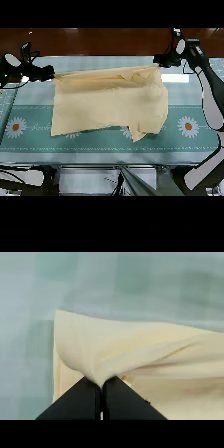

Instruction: Fold the shirts.

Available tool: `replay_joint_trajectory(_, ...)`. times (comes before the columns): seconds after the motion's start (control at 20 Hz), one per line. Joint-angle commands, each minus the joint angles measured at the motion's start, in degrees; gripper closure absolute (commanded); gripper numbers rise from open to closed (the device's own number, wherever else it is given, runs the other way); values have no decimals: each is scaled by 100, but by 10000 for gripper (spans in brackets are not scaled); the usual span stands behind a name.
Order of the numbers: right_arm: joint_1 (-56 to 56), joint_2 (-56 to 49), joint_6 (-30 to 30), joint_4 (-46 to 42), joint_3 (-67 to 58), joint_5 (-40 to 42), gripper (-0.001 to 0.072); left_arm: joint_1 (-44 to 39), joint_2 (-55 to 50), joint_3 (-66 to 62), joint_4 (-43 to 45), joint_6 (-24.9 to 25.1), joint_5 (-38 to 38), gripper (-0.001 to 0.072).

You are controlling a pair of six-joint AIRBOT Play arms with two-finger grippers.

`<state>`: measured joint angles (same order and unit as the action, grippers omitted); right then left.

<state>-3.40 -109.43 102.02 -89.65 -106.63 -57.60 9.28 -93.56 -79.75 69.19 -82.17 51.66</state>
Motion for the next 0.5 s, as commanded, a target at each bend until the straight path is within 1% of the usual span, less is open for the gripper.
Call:
replay_joint_trajectory(0.0,61,72,-31,42,-4,-798,675,0,-79,-9,-15,4,645,688)
replay_joint_trajectory(0.15,81,42,0,72,-2,-1460,675,9,-140,-9,-11,4,1174,686)
replay_joint_trajectory(0.2,81,31,11,101,-2,-1596,675,11,-164,-9,-13,-9,1244,655)
replay_joint_trajectory(0.25,79,31,13,120,-2,-1652,671,11,-190,-9,-15,-22,1294,536)
replay_joint_trajectory(0.3,79,31,15,201,-2,-1687,609,11,-205,-9,-13,-170,1342,339)
replay_joint_trajectory(0.35,81,33,-26,258,-2,-1759,526,28,-205,-11,9,-295,1414,216)
replay_joint_trajectory(0.4,90,50,-264,190,-4,-1939,453,63,-179,-22,13,-317,1567,183)
replay_joint_trajectory(0.45,114,94,-592,42,-4,-2205,394,138,-151,-83,90,-310,1862,183)
